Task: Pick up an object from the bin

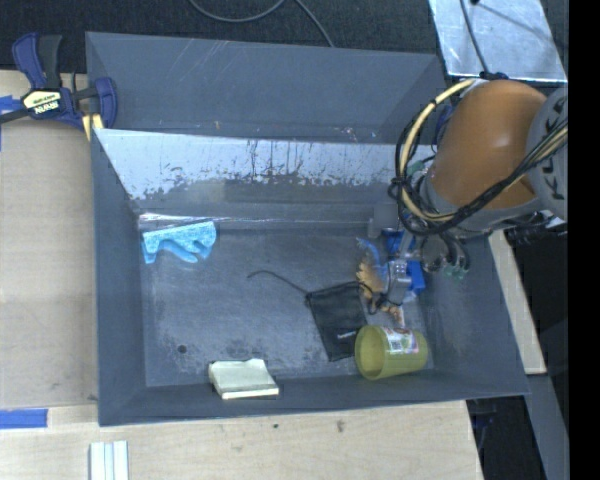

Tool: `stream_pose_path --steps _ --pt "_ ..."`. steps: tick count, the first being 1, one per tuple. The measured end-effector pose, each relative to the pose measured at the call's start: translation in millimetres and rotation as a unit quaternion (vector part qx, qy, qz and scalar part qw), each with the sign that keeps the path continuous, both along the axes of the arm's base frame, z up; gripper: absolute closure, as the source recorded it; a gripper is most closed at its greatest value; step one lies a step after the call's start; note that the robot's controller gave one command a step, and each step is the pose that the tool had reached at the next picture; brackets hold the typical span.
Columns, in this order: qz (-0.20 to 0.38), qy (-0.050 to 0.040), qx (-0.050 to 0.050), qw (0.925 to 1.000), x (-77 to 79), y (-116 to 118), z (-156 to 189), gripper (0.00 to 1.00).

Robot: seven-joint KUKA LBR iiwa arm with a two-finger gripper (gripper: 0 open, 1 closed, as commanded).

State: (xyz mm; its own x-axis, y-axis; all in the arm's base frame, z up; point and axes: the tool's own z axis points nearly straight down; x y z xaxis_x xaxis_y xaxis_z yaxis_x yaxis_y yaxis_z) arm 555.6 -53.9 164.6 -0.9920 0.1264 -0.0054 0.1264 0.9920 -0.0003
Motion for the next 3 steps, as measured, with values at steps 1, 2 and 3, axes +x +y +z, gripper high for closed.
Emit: stream_pose_path --steps 1,2,3 --pt "-0.044 -0.0046 -0.001 0.999 21.3 -8 -4 0.0" --pt "-0.13 -0.0044 0.0 0.9915 -3.1 11 -69 0.0" --pt "-0.126 -0.007 -0.001 0.992 2.7 18 -94 1.0"
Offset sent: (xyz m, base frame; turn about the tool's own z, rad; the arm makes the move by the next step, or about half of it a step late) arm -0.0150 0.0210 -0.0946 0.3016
